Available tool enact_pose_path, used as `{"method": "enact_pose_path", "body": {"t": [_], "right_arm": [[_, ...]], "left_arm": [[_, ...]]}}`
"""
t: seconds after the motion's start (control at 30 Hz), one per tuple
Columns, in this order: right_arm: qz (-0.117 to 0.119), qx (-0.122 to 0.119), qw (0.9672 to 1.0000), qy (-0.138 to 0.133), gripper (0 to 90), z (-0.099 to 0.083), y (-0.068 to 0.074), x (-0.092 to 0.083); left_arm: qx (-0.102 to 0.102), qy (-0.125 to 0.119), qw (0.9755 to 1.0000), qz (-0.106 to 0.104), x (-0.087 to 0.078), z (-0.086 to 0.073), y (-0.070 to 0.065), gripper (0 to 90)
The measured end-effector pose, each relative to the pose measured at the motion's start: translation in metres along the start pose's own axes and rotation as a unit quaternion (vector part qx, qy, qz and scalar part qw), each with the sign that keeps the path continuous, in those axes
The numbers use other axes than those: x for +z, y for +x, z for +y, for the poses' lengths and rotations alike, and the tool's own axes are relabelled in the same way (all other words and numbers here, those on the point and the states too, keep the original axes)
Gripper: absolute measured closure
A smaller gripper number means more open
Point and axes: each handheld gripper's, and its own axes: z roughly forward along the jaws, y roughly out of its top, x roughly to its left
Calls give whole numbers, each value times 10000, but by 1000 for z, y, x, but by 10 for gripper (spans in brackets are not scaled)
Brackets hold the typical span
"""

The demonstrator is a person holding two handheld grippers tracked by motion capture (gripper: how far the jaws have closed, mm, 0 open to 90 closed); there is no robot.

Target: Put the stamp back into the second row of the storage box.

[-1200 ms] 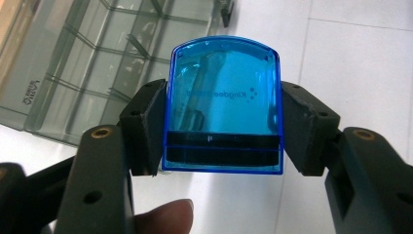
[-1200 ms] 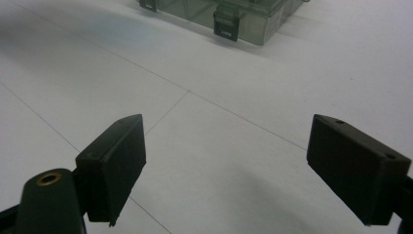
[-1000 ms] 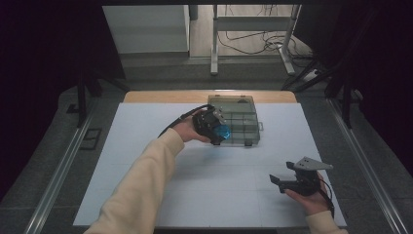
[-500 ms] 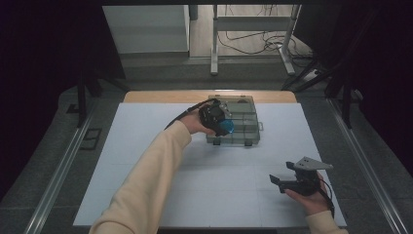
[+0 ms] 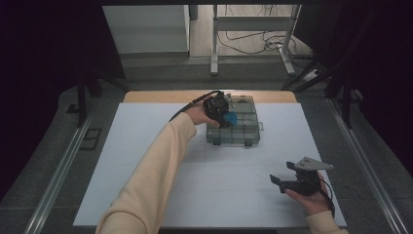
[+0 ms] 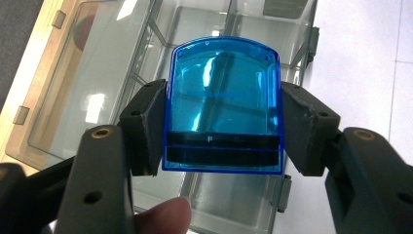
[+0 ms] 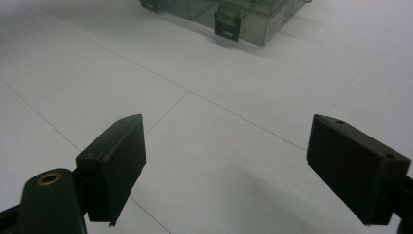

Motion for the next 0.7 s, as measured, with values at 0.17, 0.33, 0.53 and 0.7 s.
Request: {"method": "enact_pose_path", "body": {"t": [0.17, 0.33, 0.53, 0.7], "right_arm": [[-6, 8, 10000, -1, 144, 0, -1, 0], [-12, -2, 10000, -2, 144, 0, 0, 0], [-3, -5, 10000, 12, 144, 0, -1, 0], [-8, 9, 10000, 8, 145, -1, -1, 0]], "left_arm": [[45, 86, 9999, -51, 3, -2, -2, 405], [148, 291, 9994, -79, 8, -4, -3, 404], [199, 370, 9990, -121, 16, -6, -4, 404], [216, 406, 9988, -170, 22, -8, -5, 404]]}}
